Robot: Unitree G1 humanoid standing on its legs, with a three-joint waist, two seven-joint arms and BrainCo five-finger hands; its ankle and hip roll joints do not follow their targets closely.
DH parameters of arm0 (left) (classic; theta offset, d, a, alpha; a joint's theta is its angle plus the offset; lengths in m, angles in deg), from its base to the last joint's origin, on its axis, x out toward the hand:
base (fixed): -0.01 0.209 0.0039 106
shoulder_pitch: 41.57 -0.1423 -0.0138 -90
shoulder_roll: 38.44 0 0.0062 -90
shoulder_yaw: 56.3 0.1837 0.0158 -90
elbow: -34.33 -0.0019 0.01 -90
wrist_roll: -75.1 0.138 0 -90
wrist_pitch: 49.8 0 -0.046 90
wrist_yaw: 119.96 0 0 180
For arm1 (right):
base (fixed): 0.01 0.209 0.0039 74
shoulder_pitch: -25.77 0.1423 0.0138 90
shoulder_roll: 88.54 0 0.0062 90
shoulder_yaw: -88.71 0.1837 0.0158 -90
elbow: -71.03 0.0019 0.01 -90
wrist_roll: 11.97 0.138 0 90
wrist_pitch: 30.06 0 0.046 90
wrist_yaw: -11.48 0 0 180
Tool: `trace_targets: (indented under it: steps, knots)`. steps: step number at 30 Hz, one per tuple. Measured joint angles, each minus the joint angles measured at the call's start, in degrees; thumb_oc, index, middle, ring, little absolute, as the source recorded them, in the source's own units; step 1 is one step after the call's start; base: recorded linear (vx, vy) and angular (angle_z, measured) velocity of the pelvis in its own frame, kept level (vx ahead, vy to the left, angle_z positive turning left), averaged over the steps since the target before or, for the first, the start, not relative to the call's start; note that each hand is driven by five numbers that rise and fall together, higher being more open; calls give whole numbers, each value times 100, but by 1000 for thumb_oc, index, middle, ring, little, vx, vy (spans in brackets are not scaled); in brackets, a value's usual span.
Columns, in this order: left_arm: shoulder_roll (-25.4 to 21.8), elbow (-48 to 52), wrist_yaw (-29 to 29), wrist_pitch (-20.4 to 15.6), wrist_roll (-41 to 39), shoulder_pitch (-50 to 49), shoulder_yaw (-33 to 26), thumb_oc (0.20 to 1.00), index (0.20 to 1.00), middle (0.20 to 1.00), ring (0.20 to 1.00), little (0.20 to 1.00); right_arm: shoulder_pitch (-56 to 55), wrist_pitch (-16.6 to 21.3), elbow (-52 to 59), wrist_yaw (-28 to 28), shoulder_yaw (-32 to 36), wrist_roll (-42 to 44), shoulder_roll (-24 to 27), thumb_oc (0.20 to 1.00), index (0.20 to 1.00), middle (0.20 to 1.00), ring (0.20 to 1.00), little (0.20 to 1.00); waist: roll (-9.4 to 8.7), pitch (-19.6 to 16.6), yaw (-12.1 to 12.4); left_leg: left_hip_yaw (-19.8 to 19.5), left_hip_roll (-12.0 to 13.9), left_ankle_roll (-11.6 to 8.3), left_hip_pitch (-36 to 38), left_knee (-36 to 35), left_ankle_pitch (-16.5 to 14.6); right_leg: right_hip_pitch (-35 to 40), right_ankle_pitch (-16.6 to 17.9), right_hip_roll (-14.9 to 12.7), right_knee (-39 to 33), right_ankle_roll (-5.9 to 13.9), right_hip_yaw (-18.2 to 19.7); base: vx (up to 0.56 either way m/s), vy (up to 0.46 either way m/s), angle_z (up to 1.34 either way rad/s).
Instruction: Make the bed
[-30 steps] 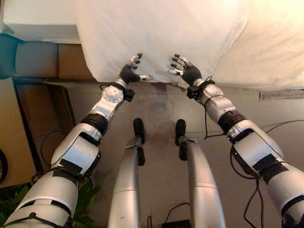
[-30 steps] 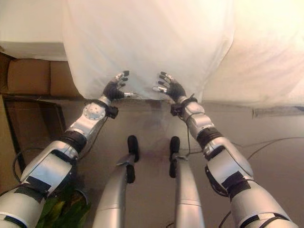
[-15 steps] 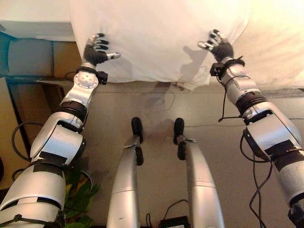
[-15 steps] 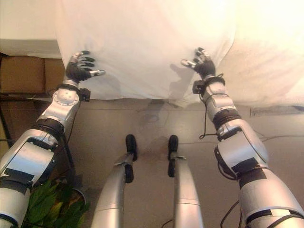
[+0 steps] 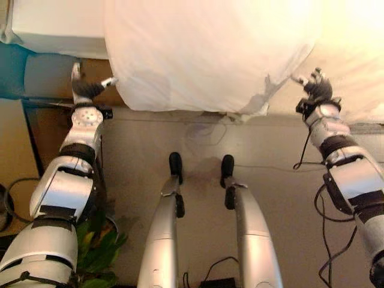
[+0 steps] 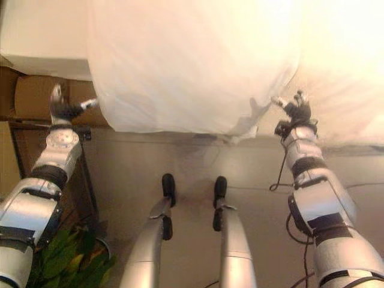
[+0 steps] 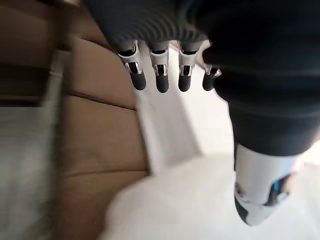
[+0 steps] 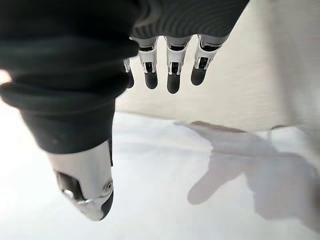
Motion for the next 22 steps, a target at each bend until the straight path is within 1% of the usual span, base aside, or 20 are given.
trace_targets:
  steps: [1,2,3,5,7,8,9,11,12,13,14,17,22]
  knots:
    - [101,125,63,-38,-27,-215,-188,1000,1000,1000,1000,1000,-223,36,92,-54,185,-13,-71,1000,1000,1000,1000,1000,15,7,41,-8,-2,0,157,-109,6,144,-2,9,-76,4,-9,92,-30,-2]
    - [354,142,201,-31,-53,-557,-265,1000,1000,1000,1000,1000,-581,-9,61,-142,230,-17,-212,1000,1000,1000,1000,1000,41,-13,100,2,-3,-9,536,-351,87,478,0,27,-219,21,-19,75,-21,1]
    - [425,120,278,-30,-56,-731,-199,1000,1000,1000,1000,1000,-764,-26,11,-198,242,-17,-277,1000,1000,1000,1000,1000,52,-18,107,-13,-4,-9,688,-411,86,630,-33,27,-258,44,-29,160,-43,5]
    - [633,177,519,-41,-65,-1218,-250,1000,1000,1000,1000,1000,-1290,-17,80,-335,370,-78,-450,1000,1000,1000,1000,1000,98,-39,114,-37,9,-9,1064,-662,104,1009,-36,62,-466,57,-83,140,-26,6]
    - [998,252,836,-44,-63,-1834,-344,1000,1000,1000,1000,1000,-1925,-9,191,-482,454,-181,-728,1000,1000,1000,1000,1000,137,-52,123,-60,30,-7,1678,-953,166,1672,0,95,-805,90,-176,159,-25,5]
    - [1103,309,906,-46,-58,-1952,-408,1000,1000,1000,1000,1000,-2116,-6,248,-518,526,-207,-799,1000,1000,1000,1000,1000,148,-57,119,-76,40,-7,1825,-1021,166,1838,8,112,-894,103,-187,78,-25,5]
    - [1289,324,1005,-54,-43,-2207,-412,1000,1000,1000,1000,1000,-2399,2,249,-557,589,-293,-940,1000,1000,1000,1000,1000,183,-137,118,-96,56,-8,2086,-1146,165,2128,28,154,-1077,134,-207,74,-19,6]
    - [1544,317,1144,-48,6,-2559,-147,1000,1000,1000,1000,1000,-2893,2,190,-598,568,-468,-1036,1000,1000,1000,1000,1000,291,-658,117,-141,51,-11,2030,-1252,160,2099,-1,168,-1181,195,-217,114,-17,8]
    - [1724,320,1195,-49,16,-2753,-190,1000,1000,1000,1000,1000,-3086,12,257,-598,648,-499,-1086,1000,1000,1000,1000,1000,359,-699,126,-138,73,1,2211,-1338,186,2319,91,208,-1339,169,-227,100,-13,2]
    - [1796,314,1215,-42,14,-2876,-226,1000,1000,1000,1000,1000,-3193,13,311,-612,630,-560,-1141,1000,1000,1000,1000,1000,399,-723,116,-138,91,0,2366,-1397,189,2512,134,235,-1475,176,-242,69,-14,-1]
    - [1994,290,1323,-22,37,-3166,-174,1000,1000,1000,1000,1000,-3502,11,359,-650,606,-635,-1302,1000,1000,1000,1000,1000,443,-912,99,-138,109,-17,2633,-1487,174,2864,177,282,-1751,195,-268,47,-8,0]
    - [2248,98,1447,12,380,-3569,-7,1000,1000,1000,1000,1000,-3956,11,316,-682,599,-800,-1529,1000,1000,1000,1000,1000,445,-1428,97,-136,165,-54,2807,-1583,142,3152,241,382,-2092,225,-279,43,1,-2]
    - [2482,-94,1645,158,817,-3982,200,1000,1000,1000,1000,1000,-4500,5,316,-756,551,-1127,-1743,1000,1000,1000,1000,1000,401,-1831,74,-136,254,-122,3097,-1614,69,3616,368,494,-2487,193,-289,40,13,-1]
